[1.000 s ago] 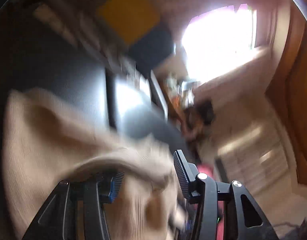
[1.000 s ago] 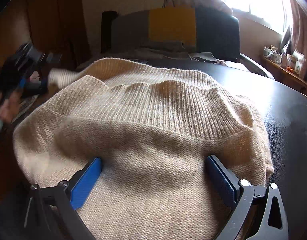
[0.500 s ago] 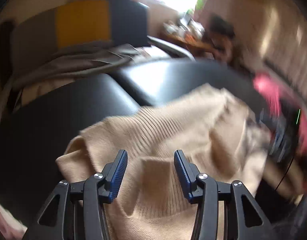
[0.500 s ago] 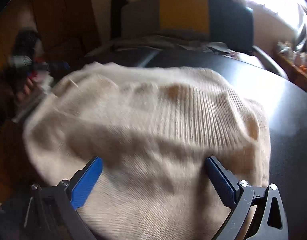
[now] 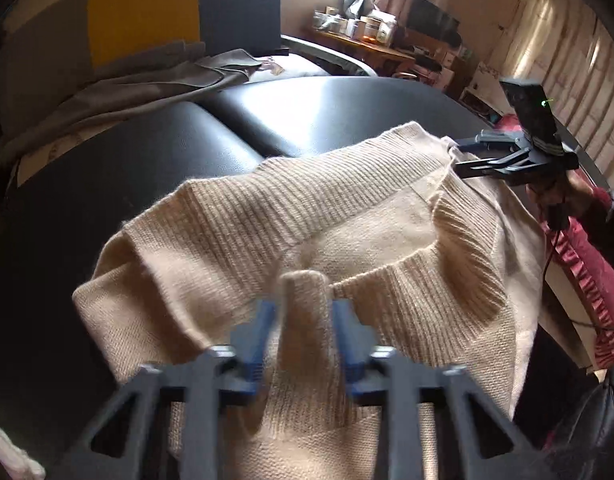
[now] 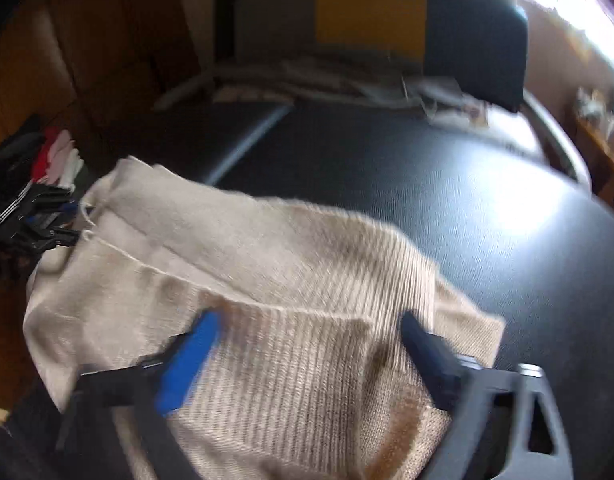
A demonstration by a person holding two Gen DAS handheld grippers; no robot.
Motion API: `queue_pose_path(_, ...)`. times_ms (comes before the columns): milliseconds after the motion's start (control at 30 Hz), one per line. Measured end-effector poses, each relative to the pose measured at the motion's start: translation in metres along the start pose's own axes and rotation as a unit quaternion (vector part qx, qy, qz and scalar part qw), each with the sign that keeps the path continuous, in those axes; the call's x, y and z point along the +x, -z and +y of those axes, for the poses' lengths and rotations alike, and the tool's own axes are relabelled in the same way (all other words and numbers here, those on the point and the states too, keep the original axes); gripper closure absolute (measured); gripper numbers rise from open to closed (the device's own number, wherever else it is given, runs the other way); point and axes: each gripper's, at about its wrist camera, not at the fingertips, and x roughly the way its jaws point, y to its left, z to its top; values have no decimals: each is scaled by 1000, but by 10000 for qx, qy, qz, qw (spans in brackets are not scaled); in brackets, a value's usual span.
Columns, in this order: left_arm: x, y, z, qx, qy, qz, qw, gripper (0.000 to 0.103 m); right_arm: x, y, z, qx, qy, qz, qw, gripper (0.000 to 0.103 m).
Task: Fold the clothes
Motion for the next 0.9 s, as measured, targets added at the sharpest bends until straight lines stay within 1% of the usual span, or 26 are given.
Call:
queue_pose_path(33, -2, 2, 1, -51, -22, -60, 10000, 95, 2, 1, -2, 69, 18, 66, 10000, 75)
queue_pose_path(100, -6, 3, 3, -186, -56, -212, 9996, 96, 0, 4, -2, 120, 81, 85, 9999, 79)
queue_pose_path(133, -6, 2, 5, -280, -76, -295, 9991, 97, -3, 6, -1, 116, 122, 56, 9998, 83)
queue_pose_path(200, -17, 3, 9, -555, -70, -565, 9968, 97, -12, 8, 4, 40, 276, -45, 9996, 86)
queue_pose_path(267, -31, 3, 13, -843, -86, -899, 9923, 98, -21, 9, 8, -69, 453, -198, 9988, 87)
queue_pose_path(333, -43, 1, 19, -1130, -108, -1216, 9861, 98, -34, 7, 12, -108, 528, -380, 9978, 87)
queue_pose_path(367, -49, -1, 24, -1276, -120, -1357, 9824, 98, -39, 4, 11, -120, 584, -447, 9972, 89)
queue_pose_path(400, -51, -3, 30, -1428, -116, -1451, 9790, 98, -44, 1, 11, -133, 640, -514, 9965, 89)
queue_pose_path(433, -49, -7, 35, -1569, -208, -1506, 9758, 98, -48, -1, 10, -123, 699, -575, 9958, 90)
queue_pose_path(500, -42, -7, 39, -1653, -276, -1467, 9749, 98, -46, -7, -3, 92, 845, -647, 9943, 93)
queue_pose_path(600, -32, -5, 44, -1740, -340, -1380, 9744, 98, -36, -7, -26, 446, 1123, -601, 9909, 93)
queue_pose_path(633, -29, -4, 45, -1769, -361, -1351, 9743, 98, -28, -3, -37, 652, 1140, -494, 9901, 93)
queue_pose_path(667, -25, -4, 47, -1797, -382, -1322, 9740, 98, -23, 0, -43, 820, 1051, -450, 9901, 93)
queue_pose_path(700, -22, -3, 48, -1826, -403, -1293, 9738, 98, -21, 4, -48, 1012, 796, -478, 9905, 93)
queue_pose_path(800, -12, -1, 53, -1912, -467, -1205, 9730, 98, -31, 15, -51, 1308, -109, -807, 9881, 91)
queue_pose_path(833, -8, -1, 54, -1941, -488, -1176, 9727, 98, -32, 14, -47, 1239, -229, -794, 9888, 84)
queue_pose_path(867, -8, 0, 54, -1926, -526, -1134, 9733, 97, -32, 13, -44, 1166, -321, -772, 9897, 72)
queue_pose_path(900, -8, 1, 54, -1920, -553, -1108, 9735, 97, -30, 11, -41, 1074, -289, -714, 9912, 64)
